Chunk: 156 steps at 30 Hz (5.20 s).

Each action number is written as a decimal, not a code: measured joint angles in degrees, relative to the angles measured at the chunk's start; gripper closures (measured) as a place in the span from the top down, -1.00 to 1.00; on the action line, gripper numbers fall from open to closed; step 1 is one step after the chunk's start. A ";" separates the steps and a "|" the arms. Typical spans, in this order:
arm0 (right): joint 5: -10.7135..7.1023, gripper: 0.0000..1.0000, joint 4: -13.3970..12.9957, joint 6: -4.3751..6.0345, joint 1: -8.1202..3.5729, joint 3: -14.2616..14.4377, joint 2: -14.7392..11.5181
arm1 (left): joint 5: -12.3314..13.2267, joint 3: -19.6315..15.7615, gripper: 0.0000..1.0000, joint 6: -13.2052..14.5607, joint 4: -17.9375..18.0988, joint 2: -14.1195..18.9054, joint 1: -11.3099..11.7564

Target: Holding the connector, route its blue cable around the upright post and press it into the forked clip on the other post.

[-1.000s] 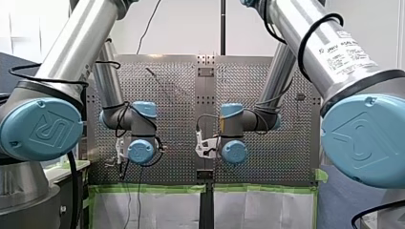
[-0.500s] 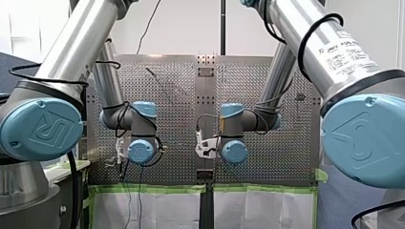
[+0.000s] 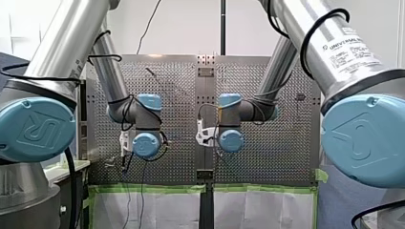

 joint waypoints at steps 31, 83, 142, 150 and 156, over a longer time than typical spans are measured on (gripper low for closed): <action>-5.44 -1.00 18.60 0.40 -1.17 -12.78 -18.59 | -4.85 14.05 -1.00 0.11 -17.71 17.73 4.28; -22.34 -1.00 43.18 0.53 -2.93 -39.47 -13.57 | 12.46 39.35 -1.00 -8.57 -43.44 22.49 30.19; -18.30 -1.00 41.98 -0.78 -3.98 -38.96 -0.90 | 29.49 43.98 0.11 -16.76 -46.11 3.57 35.98; -18.20 -1.00 39.14 -0.58 -4.31 -35.90 -0.09 | 28.50 43.96 1.00 -17.04 -47.15 3.52 35.81; -18.05 -1.00 36.05 -0.37 -4.24 -32.78 1.71 | 28.51 43.97 1.00 -17.06 -47.24 3.51 35.79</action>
